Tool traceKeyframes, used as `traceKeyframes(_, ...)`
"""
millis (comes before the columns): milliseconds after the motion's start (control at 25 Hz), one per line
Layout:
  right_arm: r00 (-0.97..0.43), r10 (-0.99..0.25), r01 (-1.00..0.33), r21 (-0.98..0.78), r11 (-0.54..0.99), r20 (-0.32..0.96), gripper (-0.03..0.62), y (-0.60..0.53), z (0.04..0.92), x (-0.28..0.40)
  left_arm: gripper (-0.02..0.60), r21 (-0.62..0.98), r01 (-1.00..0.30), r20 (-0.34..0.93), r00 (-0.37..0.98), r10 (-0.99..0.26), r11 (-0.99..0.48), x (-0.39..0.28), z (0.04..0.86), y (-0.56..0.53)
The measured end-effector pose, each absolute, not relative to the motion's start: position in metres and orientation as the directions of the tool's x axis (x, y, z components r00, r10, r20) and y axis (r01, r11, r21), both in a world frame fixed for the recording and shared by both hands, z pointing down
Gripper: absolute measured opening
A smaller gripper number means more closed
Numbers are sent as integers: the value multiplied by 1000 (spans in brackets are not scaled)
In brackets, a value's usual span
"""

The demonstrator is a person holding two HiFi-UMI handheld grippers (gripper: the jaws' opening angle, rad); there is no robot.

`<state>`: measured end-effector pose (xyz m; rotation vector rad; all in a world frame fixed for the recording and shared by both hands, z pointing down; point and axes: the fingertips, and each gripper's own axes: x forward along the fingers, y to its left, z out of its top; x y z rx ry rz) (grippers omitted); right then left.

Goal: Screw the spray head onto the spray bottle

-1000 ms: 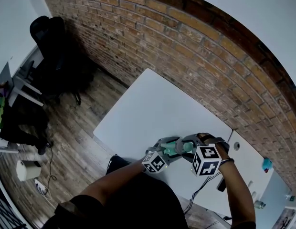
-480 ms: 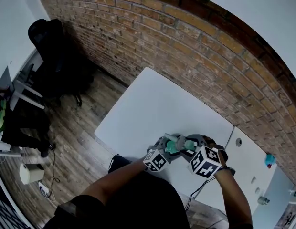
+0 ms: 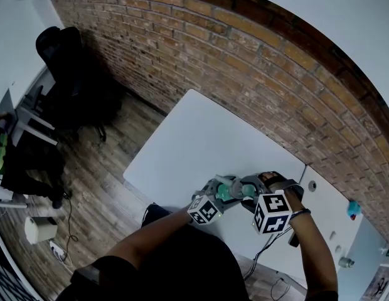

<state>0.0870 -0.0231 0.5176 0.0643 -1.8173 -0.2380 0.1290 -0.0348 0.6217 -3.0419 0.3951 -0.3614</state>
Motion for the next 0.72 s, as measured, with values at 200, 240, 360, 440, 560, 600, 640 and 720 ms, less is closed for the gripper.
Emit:
traceKeyframes(200, -203, -126, 198, 167, 966, 971, 252, -30, 529, 93, 341, -80, -246, 223, 940, -258, -966, 131, 622, -35)
traceKeyframes(240, -204, -116, 202, 158, 967, 972, 252, -30, 530, 92, 341, -79, -246, 222, 940, -258, -966, 131, 622, -35)
traceKeyframes(360, -199, -93, 210, 135, 968, 976, 252, -29, 533, 90, 341, -76, -248, 223, 940, -259, -966, 131, 623, -33)
traceKeyframes(440, -198, -89, 203, 130, 970, 976, 252, -29, 534, 89, 341, -79, -248, 223, 940, -259, -966, 130, 623, -33)
traceKeyframes(560, -205, -90, 172, 127, 977, 975, 252, -31, 533, 89, 341, -83, -247, 220, 940, -260, -965, 130, 623, -34)
traceKeyframes(600, -210, -92, 155, 126, 980, 973, 252, -31, 533, 88, 341, -84, -248, 218, 940, -261, -965, 130, 622, -35)
traceKeyframes(640, -217, -93, 134, 124, 983, 972, 252, -32, 533, 88, 341, -84, -249, 218, 940, -261, -965, 129, 622, -35)
traceKeyframes(720, -230, -99, 82, 121, 989, 968, 252, -32, 532, 87, 341, -84, -249, 219, 940, -261, -965, 129, 623, -34)
